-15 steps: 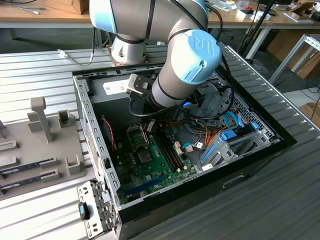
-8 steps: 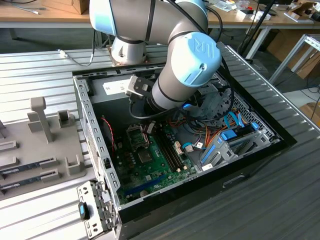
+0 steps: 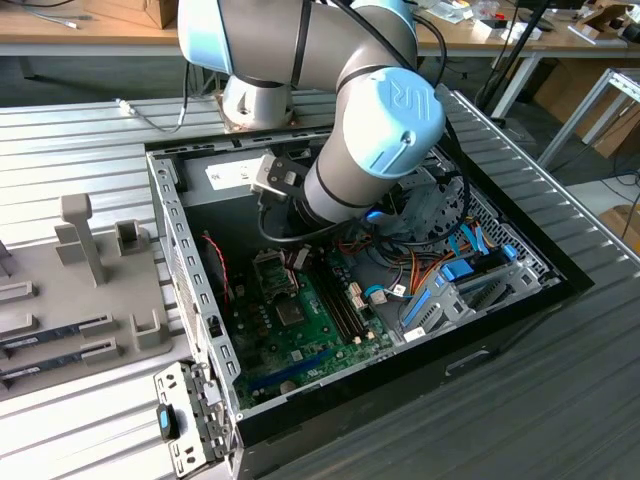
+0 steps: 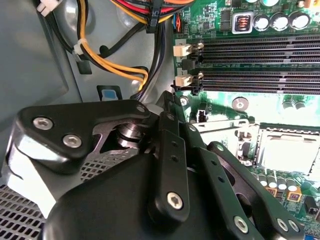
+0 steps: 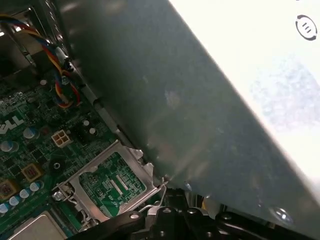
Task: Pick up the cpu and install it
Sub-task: 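Close the cpu cover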
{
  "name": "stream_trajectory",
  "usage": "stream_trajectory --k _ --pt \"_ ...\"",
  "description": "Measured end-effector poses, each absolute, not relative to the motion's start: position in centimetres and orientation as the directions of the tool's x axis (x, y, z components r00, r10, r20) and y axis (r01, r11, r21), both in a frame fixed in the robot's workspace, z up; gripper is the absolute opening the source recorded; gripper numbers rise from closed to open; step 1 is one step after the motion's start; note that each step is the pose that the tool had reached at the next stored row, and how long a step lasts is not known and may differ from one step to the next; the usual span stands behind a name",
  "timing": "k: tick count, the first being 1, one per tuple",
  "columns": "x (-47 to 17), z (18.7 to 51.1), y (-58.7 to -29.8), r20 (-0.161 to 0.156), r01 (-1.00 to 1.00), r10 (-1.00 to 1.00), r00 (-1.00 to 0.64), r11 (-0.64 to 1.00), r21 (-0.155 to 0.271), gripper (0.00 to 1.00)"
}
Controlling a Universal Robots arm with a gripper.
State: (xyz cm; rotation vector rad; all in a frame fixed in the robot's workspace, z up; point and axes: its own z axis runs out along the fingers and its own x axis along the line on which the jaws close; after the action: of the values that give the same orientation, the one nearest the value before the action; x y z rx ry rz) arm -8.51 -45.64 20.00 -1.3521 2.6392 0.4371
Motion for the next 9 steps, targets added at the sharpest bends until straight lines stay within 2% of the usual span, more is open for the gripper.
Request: stream_trajectory --k 9 --pt "-8.60 20.31 -45.69 -0.257 -0.812 -0.770 -0.584 0.552 0.191 0.11"
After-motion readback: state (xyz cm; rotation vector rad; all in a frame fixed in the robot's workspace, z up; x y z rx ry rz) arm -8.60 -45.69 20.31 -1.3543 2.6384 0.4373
